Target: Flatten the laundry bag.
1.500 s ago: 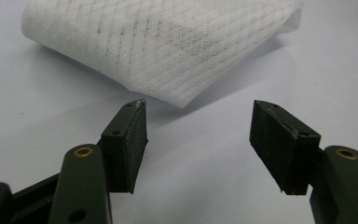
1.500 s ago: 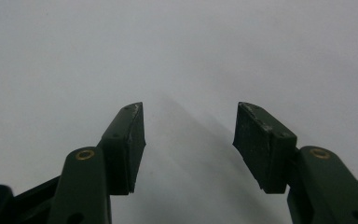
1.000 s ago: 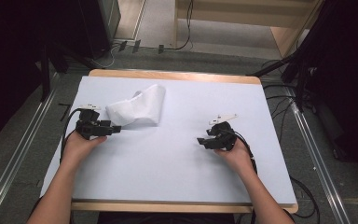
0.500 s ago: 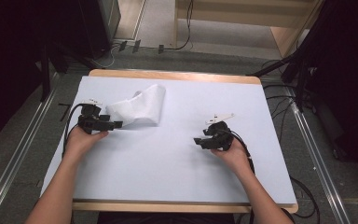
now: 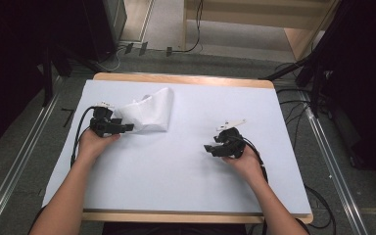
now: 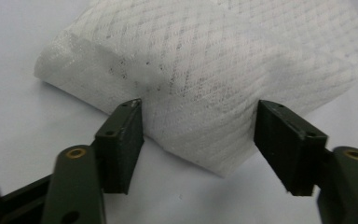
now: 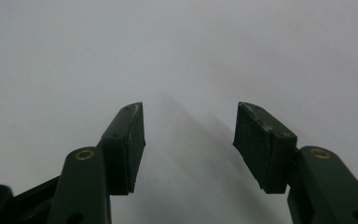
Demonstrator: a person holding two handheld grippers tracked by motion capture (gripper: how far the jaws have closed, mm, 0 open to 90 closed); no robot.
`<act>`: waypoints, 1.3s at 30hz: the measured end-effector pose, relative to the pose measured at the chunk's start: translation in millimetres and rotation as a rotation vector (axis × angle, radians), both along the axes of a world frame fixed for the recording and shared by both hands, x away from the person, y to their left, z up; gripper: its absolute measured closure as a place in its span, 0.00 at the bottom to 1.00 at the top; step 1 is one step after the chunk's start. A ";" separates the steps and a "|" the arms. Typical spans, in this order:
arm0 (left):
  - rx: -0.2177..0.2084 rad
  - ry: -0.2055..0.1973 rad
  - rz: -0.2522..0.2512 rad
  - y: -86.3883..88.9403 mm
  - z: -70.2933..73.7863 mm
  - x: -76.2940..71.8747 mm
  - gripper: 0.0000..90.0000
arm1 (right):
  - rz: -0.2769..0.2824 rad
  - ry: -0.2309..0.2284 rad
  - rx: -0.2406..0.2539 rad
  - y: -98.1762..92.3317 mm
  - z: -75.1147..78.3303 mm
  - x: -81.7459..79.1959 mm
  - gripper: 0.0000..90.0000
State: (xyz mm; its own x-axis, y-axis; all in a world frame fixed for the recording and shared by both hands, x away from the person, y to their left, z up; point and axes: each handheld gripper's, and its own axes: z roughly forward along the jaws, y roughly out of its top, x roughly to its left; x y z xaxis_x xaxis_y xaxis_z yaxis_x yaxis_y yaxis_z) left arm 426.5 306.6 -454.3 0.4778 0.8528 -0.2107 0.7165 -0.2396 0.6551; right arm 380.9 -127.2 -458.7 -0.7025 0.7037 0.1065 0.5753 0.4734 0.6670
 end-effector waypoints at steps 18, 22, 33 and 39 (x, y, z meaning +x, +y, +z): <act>-0.001 0.026 0.022 4.3 -1.1 6.1 1.00 | -0.001 0.010 -0.016 0.7 -2.7 0.8 0.49; -0.015 0.033 0.030 3.9 -0.1 6.1 1.00 | -0.001 0.013 -0.018 -0.7 -2.5 0.9 0.49; -0.050 -0.031 -0.001 -5.0 25.5 -0.7 1.00 | -0.004 0.015 -0.015 -1.7 -2.7 0.7 0.49; -0.051 -0.077 -0.056 -22.2 47.3 -4.5 1.00 | -0.007 0.015 -0.009 -3.8 -2.1 0.8 0.49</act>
